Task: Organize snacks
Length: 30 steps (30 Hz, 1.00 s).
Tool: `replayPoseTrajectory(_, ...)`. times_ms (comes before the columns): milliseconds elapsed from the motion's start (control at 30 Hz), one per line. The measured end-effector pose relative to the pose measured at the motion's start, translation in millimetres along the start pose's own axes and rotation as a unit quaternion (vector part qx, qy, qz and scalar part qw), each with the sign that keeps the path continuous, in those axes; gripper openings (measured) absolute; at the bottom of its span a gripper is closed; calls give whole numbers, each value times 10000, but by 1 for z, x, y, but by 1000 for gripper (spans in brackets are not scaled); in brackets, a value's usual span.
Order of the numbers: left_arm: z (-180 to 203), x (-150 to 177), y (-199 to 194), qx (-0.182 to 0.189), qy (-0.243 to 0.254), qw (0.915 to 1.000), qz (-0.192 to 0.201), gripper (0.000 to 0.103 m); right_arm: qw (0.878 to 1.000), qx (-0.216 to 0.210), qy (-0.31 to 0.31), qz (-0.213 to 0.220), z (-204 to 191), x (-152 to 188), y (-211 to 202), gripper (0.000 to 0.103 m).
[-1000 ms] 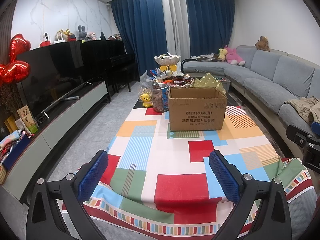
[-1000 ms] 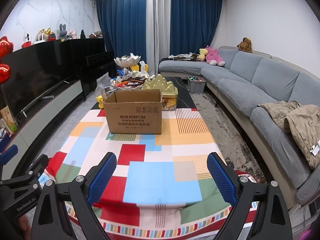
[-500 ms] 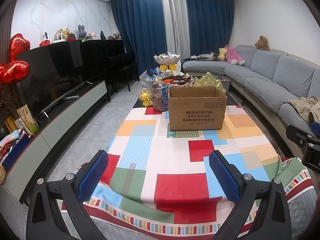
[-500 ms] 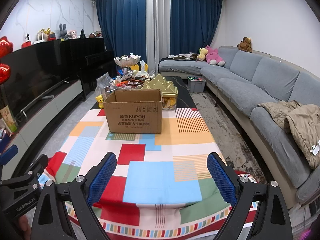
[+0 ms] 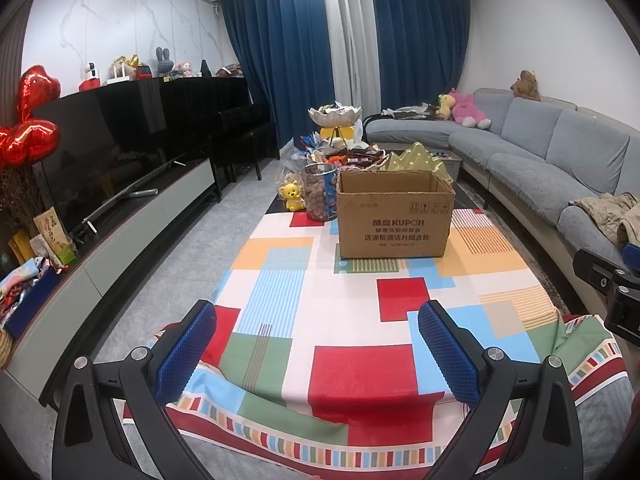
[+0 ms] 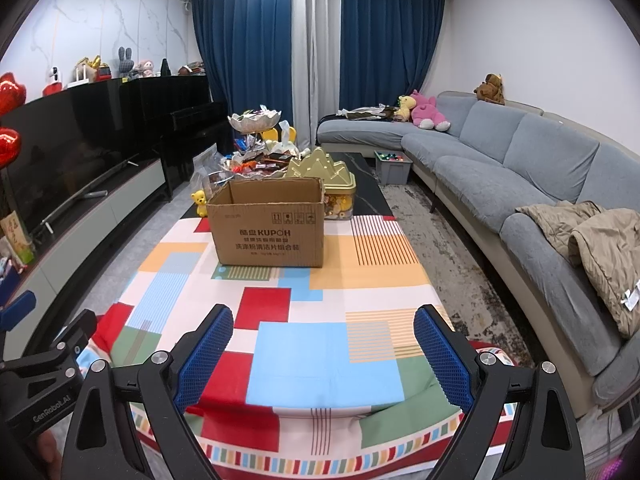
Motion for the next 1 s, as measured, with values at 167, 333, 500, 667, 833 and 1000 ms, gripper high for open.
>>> replayPoseTrajectory(167,0,1,1,0,-7,10000,-5,103,10000,2,0,-6,0,-1,1,93)
replayPoseTrajectory(333,3,6,0,36,-9,10000,-77,103,10000,2,4,-9,1,-1,0,93)
replayPoseTrajectory(500,3,8,3,66,-16,9999,-113,103,10000,0,11,-26,0,3,0,93)
replayPoseTrajectory(667,3,7,3,60,-17,9999,-116,103,10000,-4,6,-41,-1,5,1,93)
replayPoseTrajectory(833,3,7,3,64,-16,9999,-120,103,10000,-6,7,-43,0,5,1,93)
replayPoseTrajectory(1000,3,7,3,68,-20,9999,-114,103,10000,-8,12,-50,0,5,1,93)
Point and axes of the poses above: each gripper's, at about its wrist camera, not at the fingertips, and y roughly the way its jaws point, z to its right, x to its underside, the point moved 6 cm from there along y, roughly the way its jaws point, and after that the axes turned 11 degrees about z, right-handed, at the moved point
